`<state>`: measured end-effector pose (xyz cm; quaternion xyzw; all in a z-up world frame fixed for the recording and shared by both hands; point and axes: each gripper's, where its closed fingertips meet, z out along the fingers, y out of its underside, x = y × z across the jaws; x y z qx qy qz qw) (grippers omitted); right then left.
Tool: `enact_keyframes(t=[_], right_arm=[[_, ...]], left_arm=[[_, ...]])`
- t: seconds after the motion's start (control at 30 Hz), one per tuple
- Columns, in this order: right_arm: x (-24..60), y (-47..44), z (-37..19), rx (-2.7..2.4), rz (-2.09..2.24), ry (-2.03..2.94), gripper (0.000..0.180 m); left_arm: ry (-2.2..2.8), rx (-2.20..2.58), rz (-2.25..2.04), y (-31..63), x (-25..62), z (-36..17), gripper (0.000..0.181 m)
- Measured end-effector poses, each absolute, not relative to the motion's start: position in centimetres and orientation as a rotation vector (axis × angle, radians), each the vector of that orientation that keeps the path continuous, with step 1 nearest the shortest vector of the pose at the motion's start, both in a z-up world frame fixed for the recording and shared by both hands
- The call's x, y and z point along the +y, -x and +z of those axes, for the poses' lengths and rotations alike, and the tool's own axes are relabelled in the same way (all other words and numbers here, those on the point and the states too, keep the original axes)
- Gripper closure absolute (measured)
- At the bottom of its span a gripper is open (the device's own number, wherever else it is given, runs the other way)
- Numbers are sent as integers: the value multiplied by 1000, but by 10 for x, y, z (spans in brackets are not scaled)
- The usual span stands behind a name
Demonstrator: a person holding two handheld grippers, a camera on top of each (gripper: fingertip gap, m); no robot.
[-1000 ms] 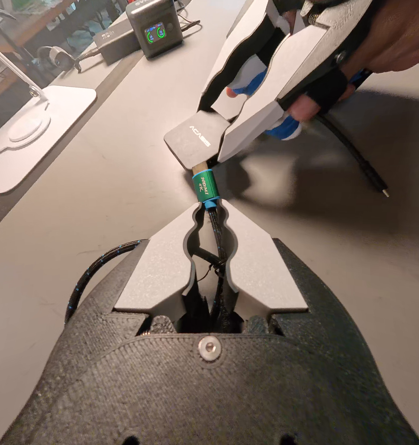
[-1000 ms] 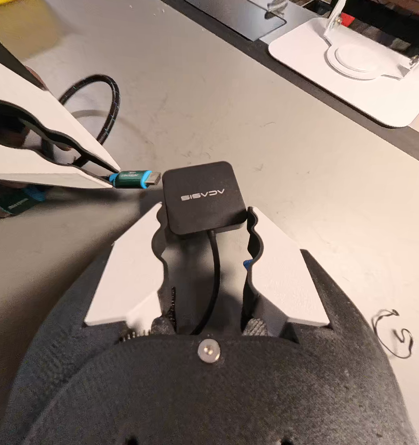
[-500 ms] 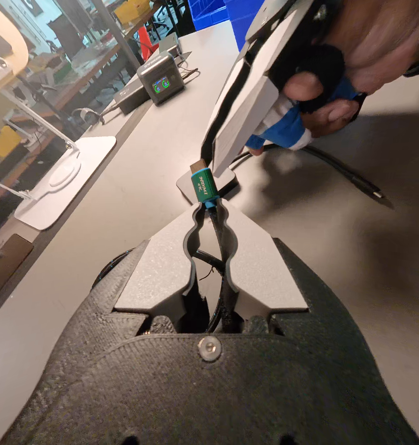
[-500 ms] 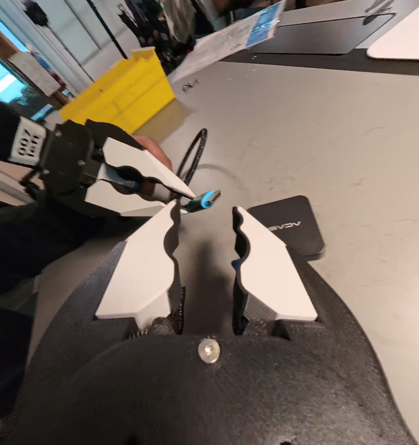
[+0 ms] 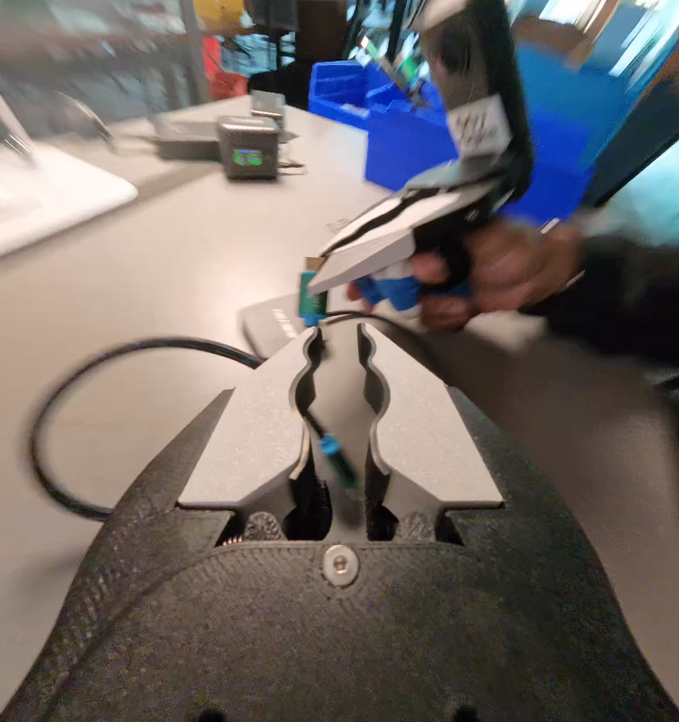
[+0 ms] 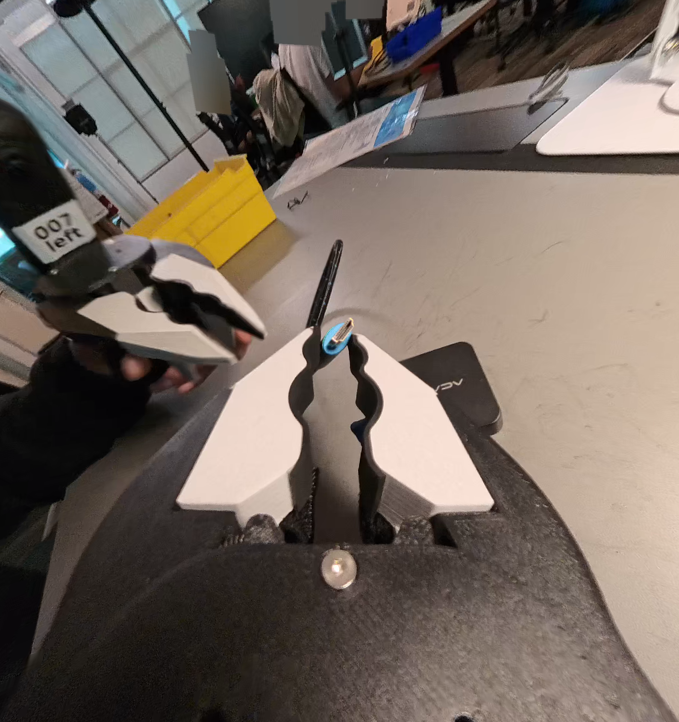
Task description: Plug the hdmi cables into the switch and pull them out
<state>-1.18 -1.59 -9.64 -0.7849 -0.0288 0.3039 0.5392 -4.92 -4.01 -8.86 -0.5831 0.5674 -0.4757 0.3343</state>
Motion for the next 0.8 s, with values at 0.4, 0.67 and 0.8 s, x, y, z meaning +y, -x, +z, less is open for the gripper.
enact_keyframes(t=[0.4,0.67,0.8], right_arm=[[-17,17,-71,-34,720,1707,166],[-20,24,-62,15,787,1627,167],[-20,26,-60,27,791,1603,167]], left_arm=[[1930,322,-2476,22,-65,-74,150],[1773,-27,-2558,27,-48,-70,150],[1742,-93,-2560,27,-50,-70,145]])
